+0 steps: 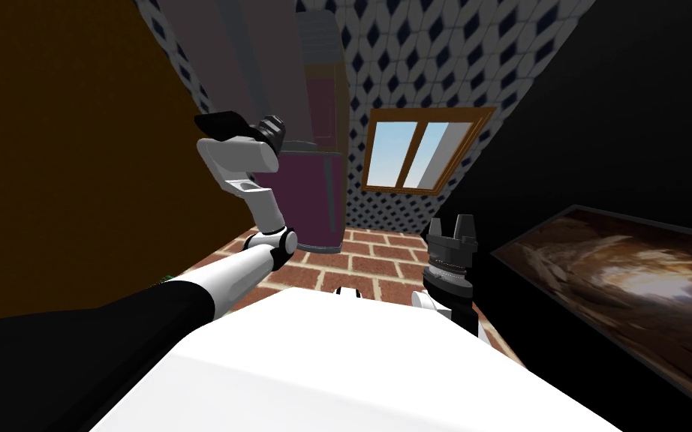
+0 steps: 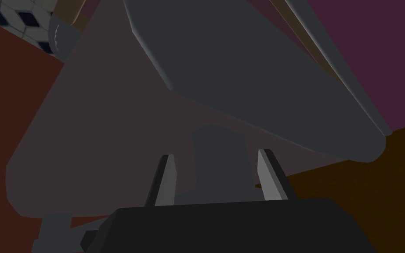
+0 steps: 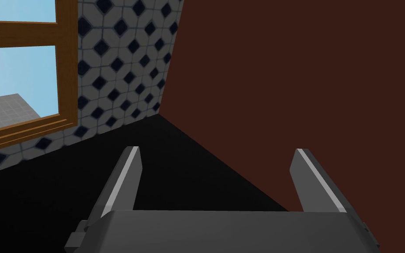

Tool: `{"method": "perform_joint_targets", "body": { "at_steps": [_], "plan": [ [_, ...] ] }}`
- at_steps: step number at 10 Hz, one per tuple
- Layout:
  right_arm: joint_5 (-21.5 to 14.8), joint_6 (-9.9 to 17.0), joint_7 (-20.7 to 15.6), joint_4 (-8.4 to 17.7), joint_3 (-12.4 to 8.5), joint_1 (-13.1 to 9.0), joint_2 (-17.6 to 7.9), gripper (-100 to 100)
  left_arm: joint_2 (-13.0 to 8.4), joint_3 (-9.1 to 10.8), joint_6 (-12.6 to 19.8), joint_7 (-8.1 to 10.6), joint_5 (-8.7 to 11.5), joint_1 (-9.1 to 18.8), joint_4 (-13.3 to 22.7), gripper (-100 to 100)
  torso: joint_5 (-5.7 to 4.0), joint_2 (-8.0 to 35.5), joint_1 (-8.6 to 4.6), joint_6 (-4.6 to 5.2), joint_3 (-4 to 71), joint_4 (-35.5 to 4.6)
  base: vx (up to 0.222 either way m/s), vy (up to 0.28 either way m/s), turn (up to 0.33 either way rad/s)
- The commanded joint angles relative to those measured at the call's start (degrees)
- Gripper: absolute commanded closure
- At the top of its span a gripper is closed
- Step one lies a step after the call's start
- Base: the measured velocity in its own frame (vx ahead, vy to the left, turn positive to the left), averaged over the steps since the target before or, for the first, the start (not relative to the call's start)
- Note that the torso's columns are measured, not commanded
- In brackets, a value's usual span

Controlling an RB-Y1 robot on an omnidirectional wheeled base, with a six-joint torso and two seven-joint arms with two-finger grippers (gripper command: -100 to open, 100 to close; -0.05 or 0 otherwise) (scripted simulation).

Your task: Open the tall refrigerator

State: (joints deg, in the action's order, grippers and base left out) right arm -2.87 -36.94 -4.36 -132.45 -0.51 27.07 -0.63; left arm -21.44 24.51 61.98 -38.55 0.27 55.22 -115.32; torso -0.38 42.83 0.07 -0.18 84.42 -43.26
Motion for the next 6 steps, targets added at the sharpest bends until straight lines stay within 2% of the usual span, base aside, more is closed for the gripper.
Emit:
{"method": "perform_joint_targets", "body": {
  "at_steps": [1, 2, 3, 5, 6],
  "plan": [
    [0.0, 0.0, 0.0, 0.0, 0.0, 0.0, 0.0, 0, -1.3, 0.66, -2.1, 0.46, 0.4, 1.2, 0.3, 100, 0.13, 0.1, 0.23, -0.07, -0.1, 0.0, 0.003, -0.007, -0.004],
    [0.0, 0.0, 0.0, 0.0, 0.0, 0.0, 0.0, 0, -3.4, -2.54, -3.8, 3.17, 1.5, -0.5, 3.4, 100, 0.11, 0.2, 0.29, -0.10, -0.1, -0.1, -0.064, 0.040, 0.051],
    [0.0, 0.0, 0.0, 0.0, 0.0, 0.0, 0.0, 0, -4.7, -4.23, -5.0, 4.47, 1.5, -0.5, 4.5, 100, 0.29, 0.3, 0.37, -0.08, -0.3, 0.2, -0.103, 0.059, 0.034],
    [0.0, 0.0, 0.0, 0.0, 0.0, 0.0, 0.0, 0, -7.7, -4.38, -8.2, 7.77, 1.5, -0.5, 4.5, 100, 0.23, 0.0, 0.24, -0.16, -0.1, 0.1, -0.052, 0.011, -0.009],
    [0.0, 0.0, 0.0, 0.0, 0.0, 0.0, 0.0, 0, -8.3, -4.38, -8.6, 9.66, 1.5, -0.5, 4.5, 100, -0.04, -0.1, 0.04, -0.17, 0.0, -0.1, -0.003, -0.013, -0.012]
  ]
}}
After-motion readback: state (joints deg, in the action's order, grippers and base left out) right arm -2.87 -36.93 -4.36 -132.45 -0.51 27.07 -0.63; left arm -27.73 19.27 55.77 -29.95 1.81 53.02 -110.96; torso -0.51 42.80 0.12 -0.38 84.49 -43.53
